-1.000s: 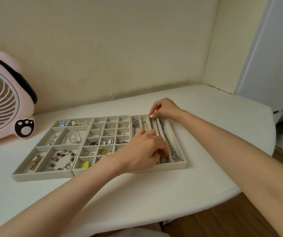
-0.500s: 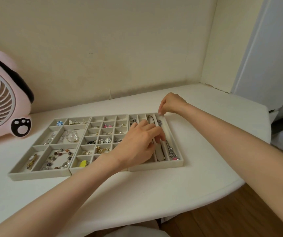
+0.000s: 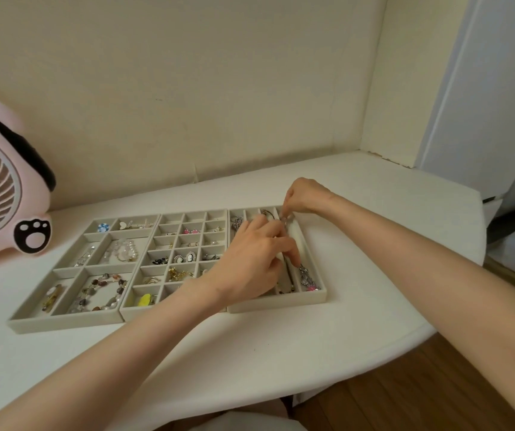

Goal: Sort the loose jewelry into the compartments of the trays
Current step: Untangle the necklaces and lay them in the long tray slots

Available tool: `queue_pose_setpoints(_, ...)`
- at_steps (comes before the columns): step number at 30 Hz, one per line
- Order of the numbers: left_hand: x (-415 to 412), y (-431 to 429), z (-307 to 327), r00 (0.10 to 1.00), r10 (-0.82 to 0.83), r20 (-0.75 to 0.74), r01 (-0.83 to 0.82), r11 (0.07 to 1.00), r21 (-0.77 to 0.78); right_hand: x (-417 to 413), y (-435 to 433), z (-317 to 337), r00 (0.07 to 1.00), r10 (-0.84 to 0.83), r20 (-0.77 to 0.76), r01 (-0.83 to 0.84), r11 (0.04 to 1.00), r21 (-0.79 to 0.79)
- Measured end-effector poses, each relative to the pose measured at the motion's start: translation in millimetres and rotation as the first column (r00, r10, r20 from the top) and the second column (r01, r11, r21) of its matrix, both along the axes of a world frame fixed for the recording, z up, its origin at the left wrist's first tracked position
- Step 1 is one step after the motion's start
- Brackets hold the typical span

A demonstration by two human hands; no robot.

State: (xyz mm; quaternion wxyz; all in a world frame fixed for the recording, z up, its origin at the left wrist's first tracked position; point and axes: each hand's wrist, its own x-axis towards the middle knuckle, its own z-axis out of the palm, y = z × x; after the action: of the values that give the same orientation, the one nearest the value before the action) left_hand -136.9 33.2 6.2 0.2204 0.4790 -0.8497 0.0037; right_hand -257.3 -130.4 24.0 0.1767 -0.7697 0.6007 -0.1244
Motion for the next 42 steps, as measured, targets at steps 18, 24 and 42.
queue_pose_setpoints(18, -7, 3, -4, 0.975, -0.150, 0.167, 0.145, 0.989, 0.042, -8, 7, 13, 0.897, -0.006, 0.442, -0.045, 0.994, 0.105)
queue_pose_setpoints(24, -7, 3, -4, 0.970, -0.160, 0.181, 0.153, 0.987, 0.054, -12, 5, 11, 0.837, -0.020, 0.546, -0.079, 0.984, 0.158)
queue_pose_setpoints(42, -9, -4, -3, 0.981, -0.097, 0.171, 0.085, 0.994, 0.073, -15, -3, 14, 0.757, -0.047, 0.652, -0.119, 0.971, 0.209)
